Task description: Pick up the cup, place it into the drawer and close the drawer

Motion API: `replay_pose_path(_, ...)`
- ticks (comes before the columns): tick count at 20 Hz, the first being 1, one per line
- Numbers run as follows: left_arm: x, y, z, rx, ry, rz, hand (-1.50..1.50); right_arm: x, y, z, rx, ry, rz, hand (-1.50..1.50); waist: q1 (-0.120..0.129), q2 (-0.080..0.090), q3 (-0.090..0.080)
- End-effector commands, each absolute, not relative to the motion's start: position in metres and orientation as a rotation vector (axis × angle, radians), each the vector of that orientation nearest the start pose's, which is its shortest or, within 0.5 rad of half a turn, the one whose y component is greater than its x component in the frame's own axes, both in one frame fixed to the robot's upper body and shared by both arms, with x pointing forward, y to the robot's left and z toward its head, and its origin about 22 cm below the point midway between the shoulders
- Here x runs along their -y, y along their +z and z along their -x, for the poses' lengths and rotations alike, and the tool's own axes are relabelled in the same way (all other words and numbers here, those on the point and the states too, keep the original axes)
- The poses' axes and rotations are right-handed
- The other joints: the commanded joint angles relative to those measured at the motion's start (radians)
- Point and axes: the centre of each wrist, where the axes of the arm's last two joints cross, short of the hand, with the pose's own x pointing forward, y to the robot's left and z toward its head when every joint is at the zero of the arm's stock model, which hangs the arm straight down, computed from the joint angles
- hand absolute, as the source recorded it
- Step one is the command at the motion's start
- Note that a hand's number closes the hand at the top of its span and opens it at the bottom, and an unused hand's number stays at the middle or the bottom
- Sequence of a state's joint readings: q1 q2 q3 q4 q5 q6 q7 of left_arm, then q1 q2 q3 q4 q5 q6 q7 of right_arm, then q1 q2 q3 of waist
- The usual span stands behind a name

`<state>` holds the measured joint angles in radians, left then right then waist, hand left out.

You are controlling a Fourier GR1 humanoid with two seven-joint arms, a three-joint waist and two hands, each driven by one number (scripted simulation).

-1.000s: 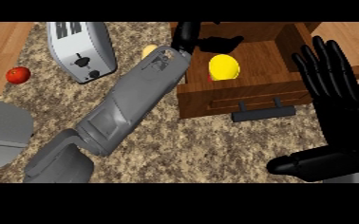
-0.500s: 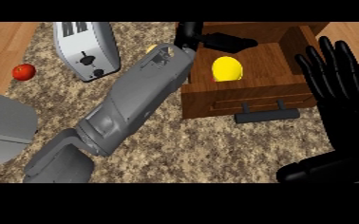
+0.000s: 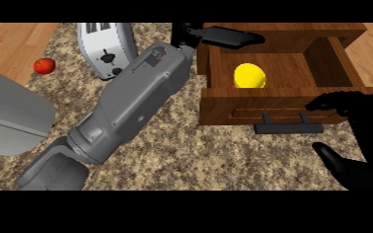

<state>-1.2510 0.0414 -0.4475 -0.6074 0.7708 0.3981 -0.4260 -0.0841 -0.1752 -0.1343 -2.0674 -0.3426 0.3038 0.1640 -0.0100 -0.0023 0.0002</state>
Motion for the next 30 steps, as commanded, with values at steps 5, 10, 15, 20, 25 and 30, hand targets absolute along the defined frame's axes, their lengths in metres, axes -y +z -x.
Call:
replay_pose_path(5,-0.078,0.143,-0.412,1.937,0.085,0.296,-1.5,0.267,0.15,-0.205,1.948,0.503,-0.14,1.5,0.038,-0.01,-0.001)
replay_pose_path(10,-0.13,0.127,-0.389,1.91,0.109,0.269,-1.5,0.271,0.145,-0.212,1.9,0.609,-0.051,1.5,0.05,-0.01,0.0)
replay_pose_path(15,-0.182,0.121,-0.356,1.9,0.134,0.271,-1.5,0.262,0.134,-0.218,1.83,0.624,-0.004,1.5,0.044,-0.007,0.0)
replay_pose_path(20,-0.227,0.1,-0.328,1.879,0.155,0.289,-1.5,0.248,0.116,-0.237,1.815,0.772,0.111,1.5,0.045,-0.001,0.0)
replay_pose_path(25,-0.254,0.088,-0.316,1.88,0.162,0.257,-1.5,0.252,0.102,-0.24,1.765,1.089,0.282,1.5,0.048,0.0,0.0)
replay_pose_path(30,-0.274,0.075,-0.293,1.884,0.164,0.252,-1.5,0.21,0.071,-0.254,1.732,1.193,0.383,1.5,0.035,0.002,0.0)
